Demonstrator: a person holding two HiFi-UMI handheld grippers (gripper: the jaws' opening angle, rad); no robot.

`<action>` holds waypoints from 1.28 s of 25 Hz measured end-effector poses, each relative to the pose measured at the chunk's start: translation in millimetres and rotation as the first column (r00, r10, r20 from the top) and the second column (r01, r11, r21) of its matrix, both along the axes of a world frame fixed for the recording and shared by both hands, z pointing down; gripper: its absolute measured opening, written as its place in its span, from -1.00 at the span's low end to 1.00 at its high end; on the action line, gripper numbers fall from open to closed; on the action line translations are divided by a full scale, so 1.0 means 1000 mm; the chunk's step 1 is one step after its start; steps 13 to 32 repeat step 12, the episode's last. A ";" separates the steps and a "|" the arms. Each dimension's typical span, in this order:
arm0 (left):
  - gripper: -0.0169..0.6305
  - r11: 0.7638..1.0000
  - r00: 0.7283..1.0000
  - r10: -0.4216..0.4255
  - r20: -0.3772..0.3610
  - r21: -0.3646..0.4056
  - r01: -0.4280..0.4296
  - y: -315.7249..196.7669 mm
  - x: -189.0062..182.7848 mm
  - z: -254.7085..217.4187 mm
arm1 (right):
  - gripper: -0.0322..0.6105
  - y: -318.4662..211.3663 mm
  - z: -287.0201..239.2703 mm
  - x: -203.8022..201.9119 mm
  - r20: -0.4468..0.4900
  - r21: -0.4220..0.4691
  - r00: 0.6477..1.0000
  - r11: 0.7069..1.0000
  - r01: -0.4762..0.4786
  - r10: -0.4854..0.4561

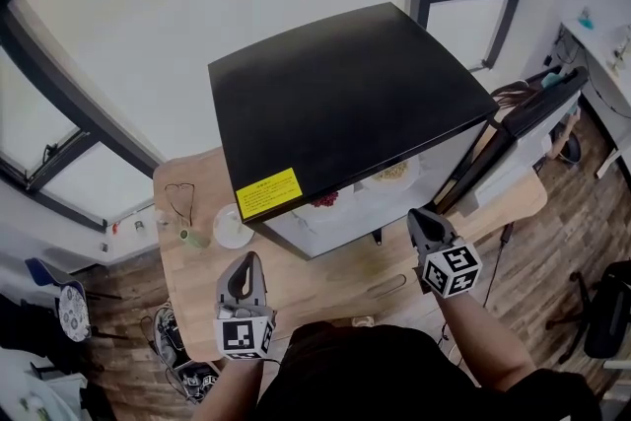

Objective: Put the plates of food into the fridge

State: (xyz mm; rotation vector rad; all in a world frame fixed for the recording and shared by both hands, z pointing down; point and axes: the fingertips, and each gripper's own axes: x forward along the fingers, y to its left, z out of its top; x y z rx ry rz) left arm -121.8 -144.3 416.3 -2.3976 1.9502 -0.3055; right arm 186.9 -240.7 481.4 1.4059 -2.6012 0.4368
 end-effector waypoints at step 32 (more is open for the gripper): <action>-0.93 1.000 1.000 -0.002 0.008 0.020 0.002 -0.007 -0.007 -0.012 | -0.83 -0.007 -0.002 -0.004 0.011 0.006 1.000 1.000 -0.007 0.007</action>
